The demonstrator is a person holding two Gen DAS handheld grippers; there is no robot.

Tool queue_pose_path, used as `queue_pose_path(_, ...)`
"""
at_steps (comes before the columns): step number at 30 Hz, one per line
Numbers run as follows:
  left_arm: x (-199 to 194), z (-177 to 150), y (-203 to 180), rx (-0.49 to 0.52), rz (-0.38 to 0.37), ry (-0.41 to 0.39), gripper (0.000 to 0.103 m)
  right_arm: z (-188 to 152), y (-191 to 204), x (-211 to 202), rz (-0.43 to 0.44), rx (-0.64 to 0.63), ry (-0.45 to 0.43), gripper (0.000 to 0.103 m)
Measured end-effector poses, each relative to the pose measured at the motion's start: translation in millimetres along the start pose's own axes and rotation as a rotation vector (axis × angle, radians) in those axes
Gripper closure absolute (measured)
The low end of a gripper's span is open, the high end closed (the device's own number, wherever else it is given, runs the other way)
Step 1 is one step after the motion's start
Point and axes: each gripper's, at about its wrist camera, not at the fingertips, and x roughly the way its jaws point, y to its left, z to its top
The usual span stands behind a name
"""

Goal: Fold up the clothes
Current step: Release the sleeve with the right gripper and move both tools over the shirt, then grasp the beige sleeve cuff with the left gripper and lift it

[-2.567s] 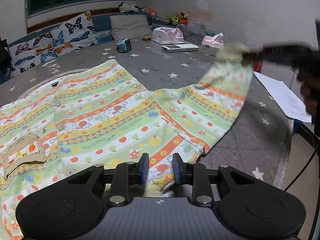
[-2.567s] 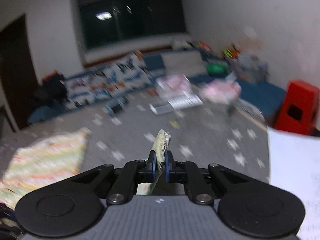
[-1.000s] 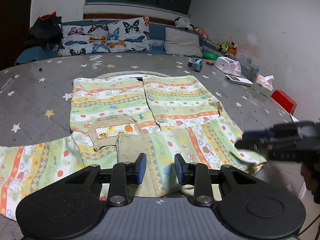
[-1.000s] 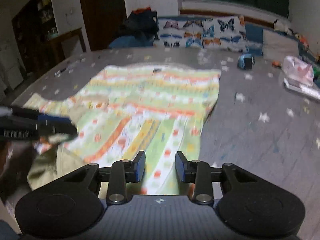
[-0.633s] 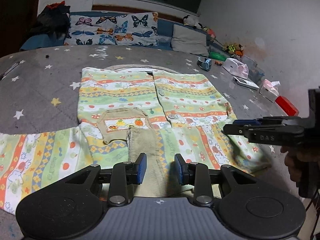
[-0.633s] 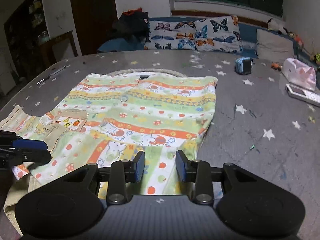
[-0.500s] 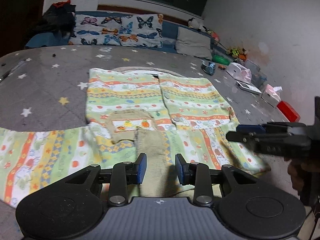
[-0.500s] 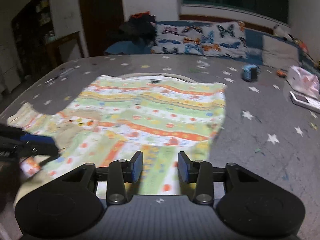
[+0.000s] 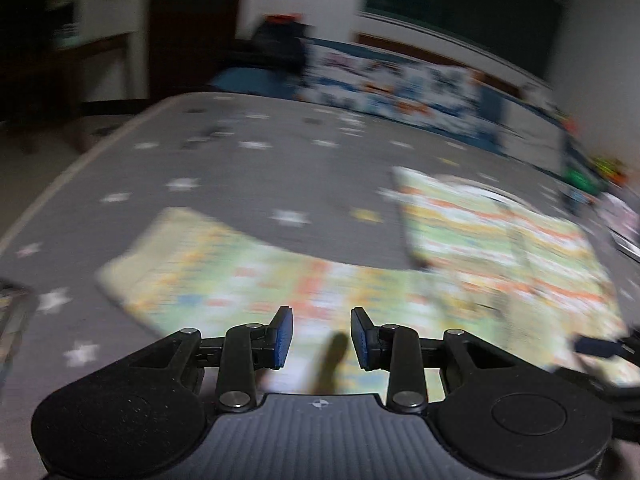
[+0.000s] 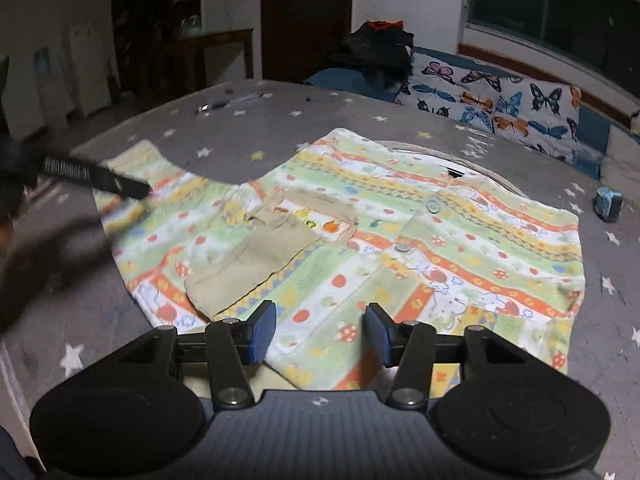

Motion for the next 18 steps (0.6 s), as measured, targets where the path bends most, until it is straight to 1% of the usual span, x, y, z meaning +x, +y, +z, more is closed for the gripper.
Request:
queue_pose_path(1,0,1,11,-0.027,0.04,-0.009,0.063,0,3,1,-0.006,-0.012,0.001,0.052)
queue_pose_path(2,1,1,23,-0.061,0.077,-0.019,0.062,0,3,0,-0.007,-0.012,-0.001,0.052)
queue_pose_path(4,2,2,43,-0.116,0.141,-0.041,0.062,1,2,-3,-0.005,0.001,-0.008,0.051)
queue_pose_path(6,4,3,59,-0.156,0.19,-0.049,0.062,1,-1,-7,-0.003,0.011,-0.012,0.05)
queue_pose_path(9,12,5,76,-0.206,0.209,-0.038,0.062,1,-2,-11,-0.009,0.011,-0.019,0.05)
queue_pose_path(11,15,5,81,-0.224,0.213,-0.043,0.062,0,-2,-13,-0.008,0.013,-0.023,0.05)
queue_pose_path(16,19,6,87,-0.258,0.231,-0.064,0.064,-2,-3,-19,-0.01,0.02,-0.029,0.05)
queue_pose_path(18,21,6,86,-0.25,0.243,-0.07,0.065,-3,-4,-21,-0.011,0.023,-0.03,0.049)
